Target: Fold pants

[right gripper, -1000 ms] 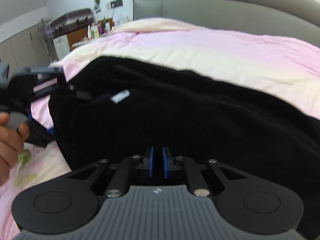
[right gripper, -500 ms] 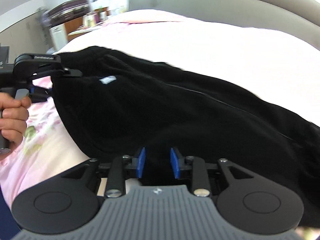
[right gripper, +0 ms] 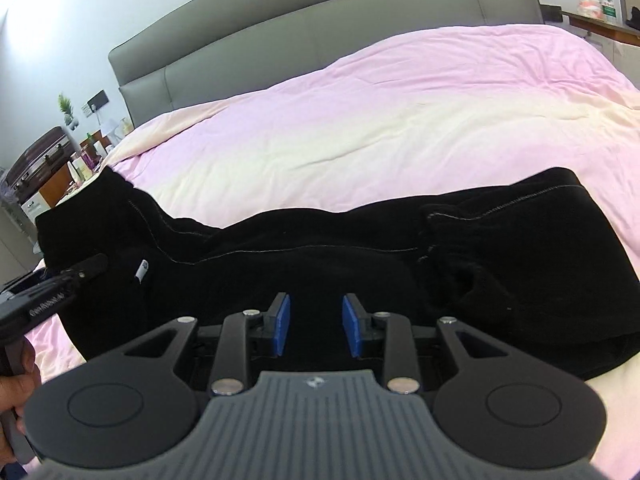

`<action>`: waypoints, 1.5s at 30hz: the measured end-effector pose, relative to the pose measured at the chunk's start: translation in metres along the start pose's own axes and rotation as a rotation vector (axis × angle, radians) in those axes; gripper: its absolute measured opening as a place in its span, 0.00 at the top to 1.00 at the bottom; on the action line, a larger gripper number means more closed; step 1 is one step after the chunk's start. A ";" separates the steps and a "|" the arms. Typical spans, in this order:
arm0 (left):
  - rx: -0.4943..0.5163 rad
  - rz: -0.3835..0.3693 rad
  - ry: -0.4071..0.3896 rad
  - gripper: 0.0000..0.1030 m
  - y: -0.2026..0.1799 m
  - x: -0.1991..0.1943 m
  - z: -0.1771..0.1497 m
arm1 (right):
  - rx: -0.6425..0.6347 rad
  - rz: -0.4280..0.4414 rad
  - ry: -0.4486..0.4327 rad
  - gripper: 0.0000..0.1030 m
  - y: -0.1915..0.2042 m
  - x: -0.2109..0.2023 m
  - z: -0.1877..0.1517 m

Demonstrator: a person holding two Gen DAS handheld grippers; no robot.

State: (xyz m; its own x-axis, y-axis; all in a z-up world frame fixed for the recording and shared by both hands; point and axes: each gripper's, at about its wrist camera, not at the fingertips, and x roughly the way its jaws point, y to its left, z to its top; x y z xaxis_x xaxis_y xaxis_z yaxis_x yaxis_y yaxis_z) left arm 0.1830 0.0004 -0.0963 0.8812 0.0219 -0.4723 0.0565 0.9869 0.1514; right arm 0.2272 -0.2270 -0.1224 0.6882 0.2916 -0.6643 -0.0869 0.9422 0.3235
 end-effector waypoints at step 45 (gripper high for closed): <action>-0.646 -0.540 0.483 0.09 0.095 0.087 -0.091 | 0.001 0.239 0.021 0.45 0.008 0.066 -0.012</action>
State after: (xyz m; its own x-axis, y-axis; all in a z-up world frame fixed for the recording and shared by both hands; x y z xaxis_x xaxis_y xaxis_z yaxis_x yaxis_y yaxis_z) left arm 0.2228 0.1101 -0.2020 0.5162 -0.5389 -0.6657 0.0014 0.7778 -0.6286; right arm 0.2636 -0.1982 -0.1720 0.6333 0.5095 -0.5825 -0.2446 0.8459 0.4739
